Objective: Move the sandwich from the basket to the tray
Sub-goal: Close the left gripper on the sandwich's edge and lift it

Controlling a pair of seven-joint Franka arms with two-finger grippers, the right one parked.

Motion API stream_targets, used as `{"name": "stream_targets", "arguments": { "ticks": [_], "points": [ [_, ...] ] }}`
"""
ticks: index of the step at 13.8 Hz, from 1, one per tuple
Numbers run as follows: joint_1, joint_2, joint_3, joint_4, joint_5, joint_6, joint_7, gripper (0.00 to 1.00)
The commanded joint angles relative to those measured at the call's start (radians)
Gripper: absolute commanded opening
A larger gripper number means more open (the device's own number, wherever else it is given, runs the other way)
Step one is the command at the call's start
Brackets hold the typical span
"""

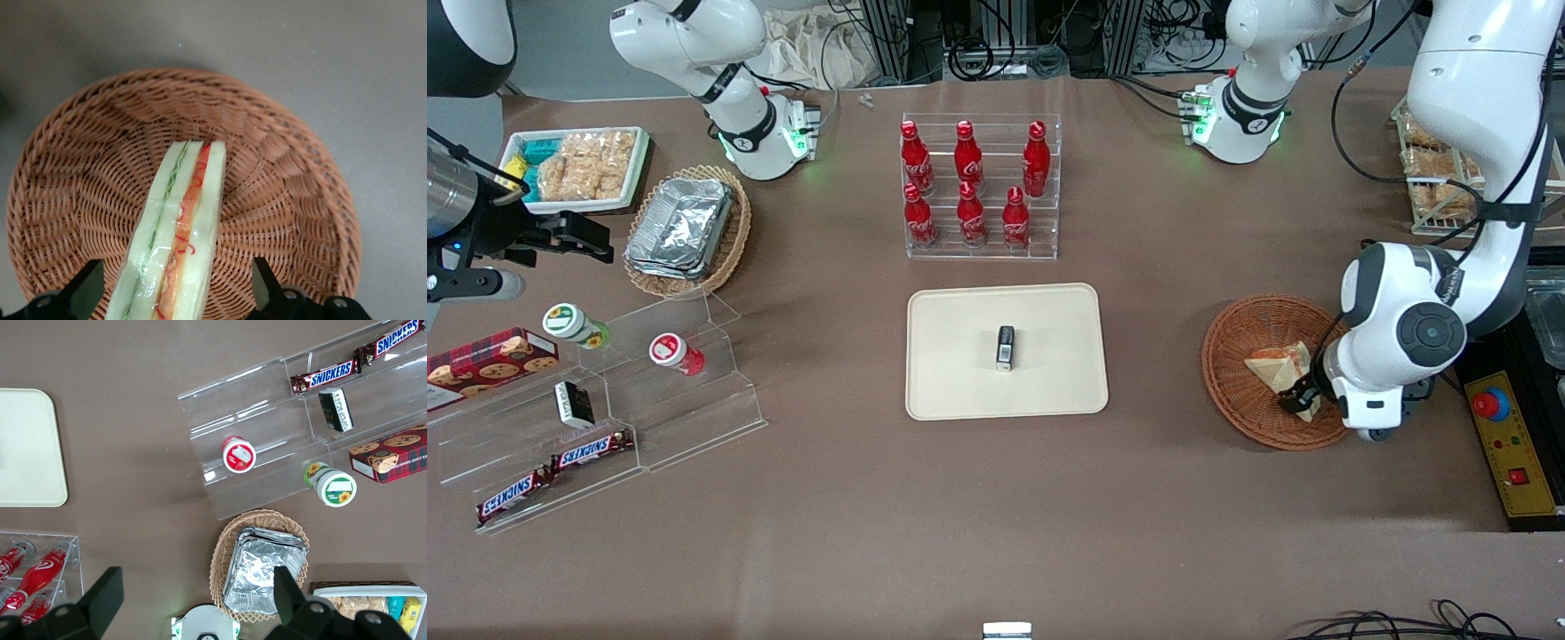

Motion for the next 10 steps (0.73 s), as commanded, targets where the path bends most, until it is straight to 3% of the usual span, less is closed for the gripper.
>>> {"name": "stream_targets", "arguments": {
  "ticks": [1,3,4,5,6,7,10],
  "points": [
    [0.006,-0.011,-0.005,-0.069,0.026,0.076,-0.053,1.00],
    [0.006,-0.005,-0.005,-0.095,0.026,0.133,-0.055,1.00],
    [0.006,-0.002,-0.005,-0.092,0.025,0.142,-0.055,0.94],
    [0.006,-0.002,-0.005,-0.084,0.025,0.142,-0.055,0.63],
    [0.007,-0.005,-0.005,-0.083,0.025,0.142,-0.055,0.11],
    [0.009,-0.010,-0.005,-0.083,0.025,0.139,-0.055,0.00],
    [0.006,-0.034,-0.007,-0.055,0.025,0.107,-0.043,0.00]
  ]
}}
